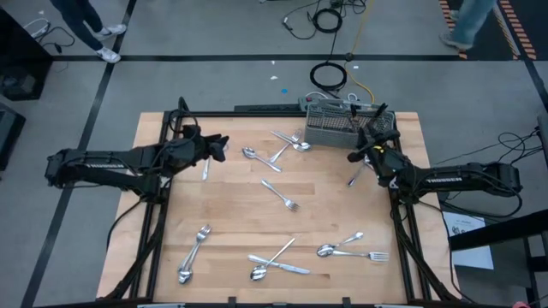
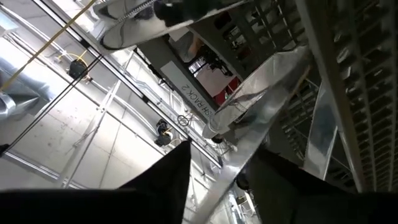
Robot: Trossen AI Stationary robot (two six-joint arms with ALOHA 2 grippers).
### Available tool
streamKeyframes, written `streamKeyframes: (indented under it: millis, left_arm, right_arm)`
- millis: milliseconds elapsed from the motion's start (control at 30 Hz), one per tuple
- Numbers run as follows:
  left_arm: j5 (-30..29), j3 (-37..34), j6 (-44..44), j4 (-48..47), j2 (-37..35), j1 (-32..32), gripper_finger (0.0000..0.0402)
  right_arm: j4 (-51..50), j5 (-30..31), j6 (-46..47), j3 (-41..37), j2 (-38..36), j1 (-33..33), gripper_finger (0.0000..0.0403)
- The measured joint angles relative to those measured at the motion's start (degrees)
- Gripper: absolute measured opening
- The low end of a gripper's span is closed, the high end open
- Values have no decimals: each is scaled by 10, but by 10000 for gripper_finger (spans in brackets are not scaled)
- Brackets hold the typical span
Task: Sort silverware
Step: Put the silver table knife into the gray utensil holder, then put the silver fork into the gray utensil holder
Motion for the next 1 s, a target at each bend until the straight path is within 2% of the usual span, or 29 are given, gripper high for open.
streamKeyframes:
  millis: [167, 367, 733, 1000]
  left_arm:
    - [2, 0, 0, 0, 0, 11, 192]
    - [4, 0, 2, -1, 0, 14, 192]
    - [30, 0, 46, -1, 0, 14, 192]
    - [92, 0, 117, -1, 0, 14, 192]
  right_arm:
    - [-14, -1, 10, 5, 0, 0, 186]
    - [6, -13, -30, 21, 0, 0, 207]
    - [6, -203, -292, 138, 20, -41, 210]
    - [-4, -413, -586, 283, 89, -65, 210]
